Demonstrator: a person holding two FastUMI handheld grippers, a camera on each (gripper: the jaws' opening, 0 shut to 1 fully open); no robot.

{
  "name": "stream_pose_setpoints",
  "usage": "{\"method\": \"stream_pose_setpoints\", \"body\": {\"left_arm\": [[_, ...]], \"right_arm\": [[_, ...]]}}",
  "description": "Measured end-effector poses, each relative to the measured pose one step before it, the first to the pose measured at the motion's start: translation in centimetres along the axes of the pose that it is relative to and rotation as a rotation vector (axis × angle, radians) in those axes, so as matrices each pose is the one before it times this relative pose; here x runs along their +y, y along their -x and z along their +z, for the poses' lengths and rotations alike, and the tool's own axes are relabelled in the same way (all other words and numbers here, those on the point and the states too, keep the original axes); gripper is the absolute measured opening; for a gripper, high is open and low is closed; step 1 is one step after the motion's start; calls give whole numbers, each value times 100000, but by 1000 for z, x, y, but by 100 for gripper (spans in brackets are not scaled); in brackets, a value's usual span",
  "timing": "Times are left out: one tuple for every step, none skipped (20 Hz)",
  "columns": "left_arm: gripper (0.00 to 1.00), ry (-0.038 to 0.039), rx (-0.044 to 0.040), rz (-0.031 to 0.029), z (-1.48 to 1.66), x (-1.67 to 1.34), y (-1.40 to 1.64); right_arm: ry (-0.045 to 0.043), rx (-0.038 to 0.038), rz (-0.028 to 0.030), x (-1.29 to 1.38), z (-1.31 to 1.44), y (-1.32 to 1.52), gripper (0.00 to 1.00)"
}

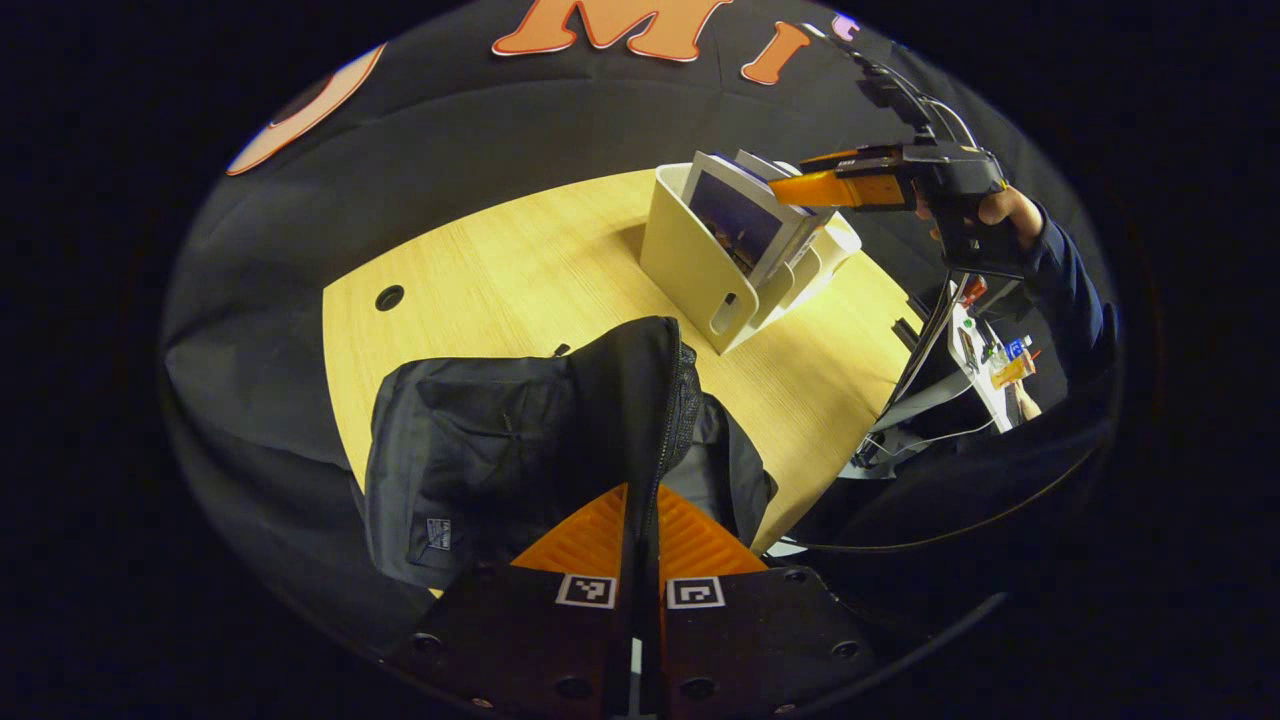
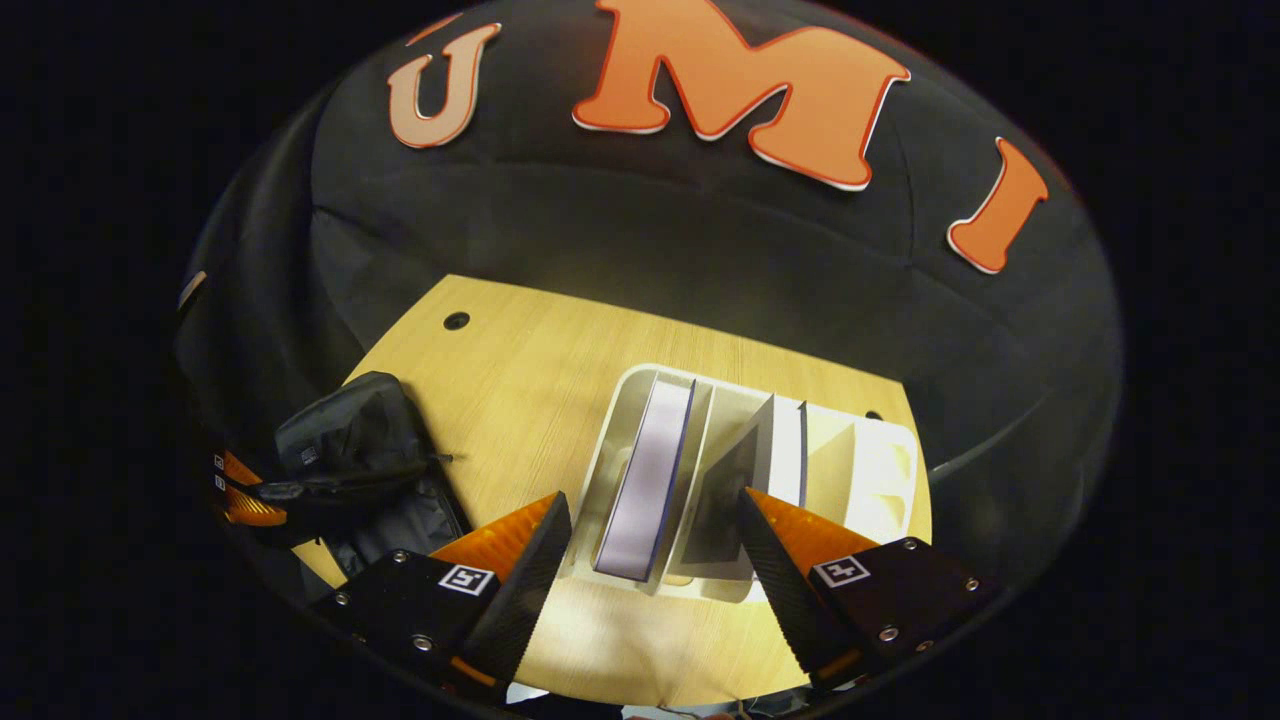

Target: Open the schoolbag, grab two books from the bookshelf and put them into the schoolbag.

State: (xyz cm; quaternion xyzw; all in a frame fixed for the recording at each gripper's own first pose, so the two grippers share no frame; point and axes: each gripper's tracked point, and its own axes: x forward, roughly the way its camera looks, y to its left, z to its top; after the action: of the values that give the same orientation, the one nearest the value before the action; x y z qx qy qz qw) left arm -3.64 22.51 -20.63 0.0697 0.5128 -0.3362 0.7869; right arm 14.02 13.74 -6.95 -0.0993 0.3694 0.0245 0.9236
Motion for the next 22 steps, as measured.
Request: {"method": "stream_pose_setpoints", "body": {"left_arm": [[5,-525,295,154,218,321,215],[5,-349,464,-118,119,100,185],[5,-919,243,98,70,116,135],[5,-640,445,-134,38,168,87],[5,-322,608,-256,-98,9,-22],[5,-703,402,-196,53,135,-2],[5,-85,391,136,18,143,56],[5,-212,5,81,95,164,223],[5,284,43,-331,38,203,-33],[5,466,113,-191,77,-60,93],[5,0,122,-249,33,341,160],[5,310,140,275,73,82,5],[5,24,210,-14,16,68,-123],[5,144,45,-88,118,11,6],[5,89,166,-444,-9,11,-182],[5,167,100,-136,91,50,-98],[5,224,177,-71,-16,-145,-75],[5,-86,-118,44,80,117,148],[5,25,124,-106,-3,85,6],[5,9,-121,103,49,135,-43],[5,363,128,-250,201,-124,-43],[5,334,-4,-179,-100,-50,30]], "right_arm": [[-1399,2965,183,166,-79,-439,100],[-52,3966,865,219,-39,-659,100],[-555,3070,1237,270,-88,-1015,100],[251,4697,2297,141,-163,-996,100],[-2173,4237,71,-149,-36,-733,100],[-1805,4081,2548,385,4,-780,99],[-3322,4737,-322,-290,-212,-444,96],[-1385,2256,1742,214,214,-281,95],[-823,2780,-545,-417,157,-357,91],[-140,959,-1397,-274,363,-219,90],[1045,1236,-936,-334,234,-216,86],[-602,185,-1919,-472,357,20,84],[-195,421,-315,-100,284,-142,82],[-1713,402,439,57,329,-97,72],[-1527,1107,844,324,158,-136,77],[-918,1199,965,170,46,-204,74],[-657,946,-580,-86,38,-340,71],[-328,768,-1181,-201,24,-239,68],[-568,756,-823,-53,-95,-418,62],[-787,1233,-445,-6,-58,-255,59],[-1165,462,-268,37,-81,-327,52],[-1873,757,991,276,-120,-205,48]]}}
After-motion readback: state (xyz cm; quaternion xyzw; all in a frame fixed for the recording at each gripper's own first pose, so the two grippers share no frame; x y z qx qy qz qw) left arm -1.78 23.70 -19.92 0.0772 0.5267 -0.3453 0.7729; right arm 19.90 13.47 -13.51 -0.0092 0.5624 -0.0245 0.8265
